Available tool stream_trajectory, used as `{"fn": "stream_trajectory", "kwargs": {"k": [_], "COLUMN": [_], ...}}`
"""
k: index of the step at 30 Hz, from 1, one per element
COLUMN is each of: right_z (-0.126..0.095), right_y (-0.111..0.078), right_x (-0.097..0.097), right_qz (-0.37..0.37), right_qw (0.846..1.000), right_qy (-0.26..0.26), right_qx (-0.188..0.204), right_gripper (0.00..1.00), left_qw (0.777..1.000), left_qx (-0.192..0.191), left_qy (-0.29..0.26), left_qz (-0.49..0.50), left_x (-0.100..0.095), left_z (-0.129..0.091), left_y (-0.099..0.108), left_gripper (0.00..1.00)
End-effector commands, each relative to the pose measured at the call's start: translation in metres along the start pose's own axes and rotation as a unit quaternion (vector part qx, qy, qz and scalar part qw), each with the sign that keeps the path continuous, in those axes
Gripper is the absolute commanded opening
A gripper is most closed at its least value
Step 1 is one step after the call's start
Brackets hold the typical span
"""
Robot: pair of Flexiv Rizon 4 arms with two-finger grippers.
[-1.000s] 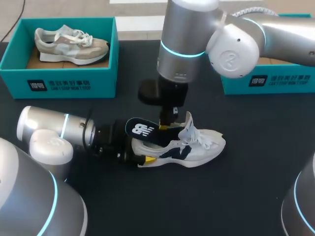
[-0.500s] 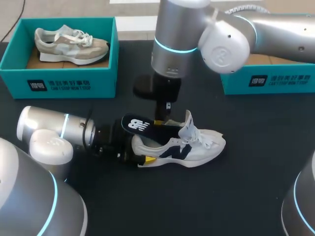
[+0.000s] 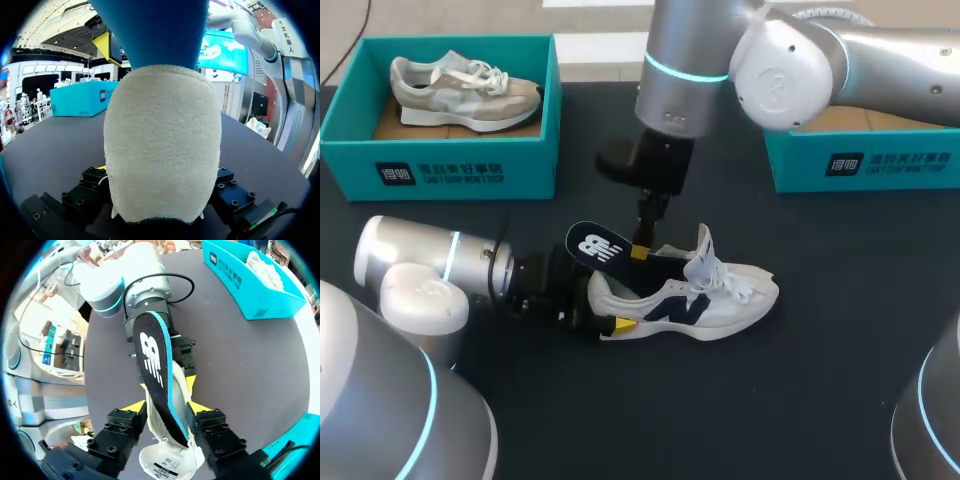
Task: Take the shoe out of the shoebox, open the shoe tongue, remove and reinsert the insole, then place the shoe into the shoebox
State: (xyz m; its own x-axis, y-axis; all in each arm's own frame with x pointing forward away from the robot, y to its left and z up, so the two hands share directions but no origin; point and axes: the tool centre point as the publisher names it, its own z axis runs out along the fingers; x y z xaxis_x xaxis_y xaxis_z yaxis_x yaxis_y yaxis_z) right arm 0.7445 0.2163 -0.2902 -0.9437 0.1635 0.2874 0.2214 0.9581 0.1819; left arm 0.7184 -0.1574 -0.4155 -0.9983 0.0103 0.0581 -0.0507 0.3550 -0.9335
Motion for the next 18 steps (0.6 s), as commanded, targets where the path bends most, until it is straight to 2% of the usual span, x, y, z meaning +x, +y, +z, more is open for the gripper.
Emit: {"fn": "stream_trajectory", "kwargs": {"k": [1, 16, 18], "right_z": [0.0007, 0.0000, -0.0003], "right_y": [-0.0043, -0.0040, -0.0041], "right_x": [-0.0111, -0.0119, -0.0098], "right_qz": [0.011, 0.021, 0.032], "right_qw": [0.999, 0.998, 0.993], "right_qy": [0.049, 0.051, 0.092], "right_qx": [-0.008, -0.005, -0.067], "right_gripper": [1.00, 1.00, 1.00], "left_qw": [1.000, 1.000, 1.000], "left_qx": [-0.001, -0.001, -0.001], "left_qy": [0.000, 0.000, 0.000], "left_qz": [-0.001, -0.001, -0.001], "left_x": [0.0000, 0.0000, 0.0000], "left_z": [0.0010, 0.0010, 0.0010], "left_y": [0.0048, 0.0048, 0.0048], "left_gripper": [0.00, 0.00, 0.00]}}
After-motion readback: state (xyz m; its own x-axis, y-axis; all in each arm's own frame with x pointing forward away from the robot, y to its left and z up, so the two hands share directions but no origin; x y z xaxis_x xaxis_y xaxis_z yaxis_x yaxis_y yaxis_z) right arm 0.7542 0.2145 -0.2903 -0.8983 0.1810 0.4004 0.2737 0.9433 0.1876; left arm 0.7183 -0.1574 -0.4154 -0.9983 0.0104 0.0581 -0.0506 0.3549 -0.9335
